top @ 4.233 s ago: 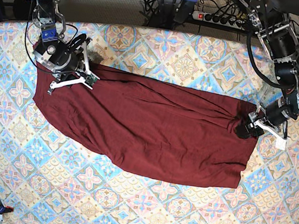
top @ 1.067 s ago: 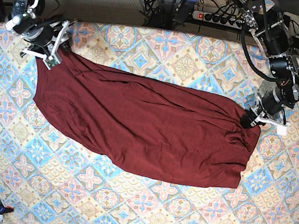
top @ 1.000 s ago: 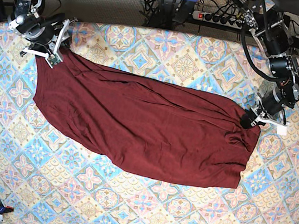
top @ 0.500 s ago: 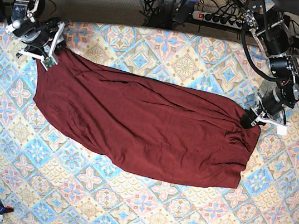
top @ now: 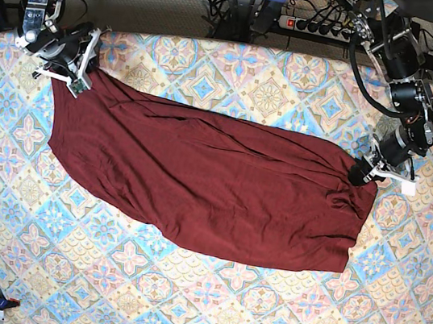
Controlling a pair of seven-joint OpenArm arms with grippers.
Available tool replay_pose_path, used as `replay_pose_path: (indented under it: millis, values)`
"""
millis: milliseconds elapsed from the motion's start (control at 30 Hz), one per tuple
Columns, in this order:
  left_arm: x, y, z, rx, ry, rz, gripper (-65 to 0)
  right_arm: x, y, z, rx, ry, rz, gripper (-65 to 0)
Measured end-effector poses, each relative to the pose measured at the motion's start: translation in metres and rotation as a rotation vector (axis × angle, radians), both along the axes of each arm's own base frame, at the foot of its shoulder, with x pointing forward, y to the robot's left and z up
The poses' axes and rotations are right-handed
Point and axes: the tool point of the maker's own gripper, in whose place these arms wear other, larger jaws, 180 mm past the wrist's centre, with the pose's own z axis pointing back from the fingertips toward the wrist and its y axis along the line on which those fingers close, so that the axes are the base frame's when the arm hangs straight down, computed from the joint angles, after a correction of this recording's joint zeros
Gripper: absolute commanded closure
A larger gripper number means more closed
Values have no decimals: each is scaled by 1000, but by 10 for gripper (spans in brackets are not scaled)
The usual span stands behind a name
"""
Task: Layout the t-shirt on the table in an organized manner, then fold the t-shirt properly
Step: 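Drag the held shirt end with the right gripper away from the left gripper, then hold both shirt ends and stretch the shirt lengthwise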
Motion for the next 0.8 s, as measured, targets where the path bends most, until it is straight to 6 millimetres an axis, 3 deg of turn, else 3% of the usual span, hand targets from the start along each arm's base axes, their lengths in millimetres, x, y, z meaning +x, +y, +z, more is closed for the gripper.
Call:
replay_pose_path:
  millis: [33, 167, 400, 533, 667, 800]
  values:
    - [0, 0, 0, -1, 2, -2, 0, 0, 0, 0, 0, 0, 0, -8]
    - [0, 0, 0, 0, 0, -1, 0, 1, -1, 1, -1, -4, -2, -8]
    - [0, 0, 0, 0, 0, 0, 0, 16, -9, 28, -35, -89, -10, -6]
    - [-1, 0, 0, 0, 2, -2, 0, 19, -8, 30, -41, -91, -4, -7]
    - [-1, 0, 0, 1, 0, -2, 0, 51, -9, 48, -42, -176, -2, -8]
    - [-4, 0, -2, 1, 1, -1, 0, 57, -11, 51, -47, -185, -3, -8]
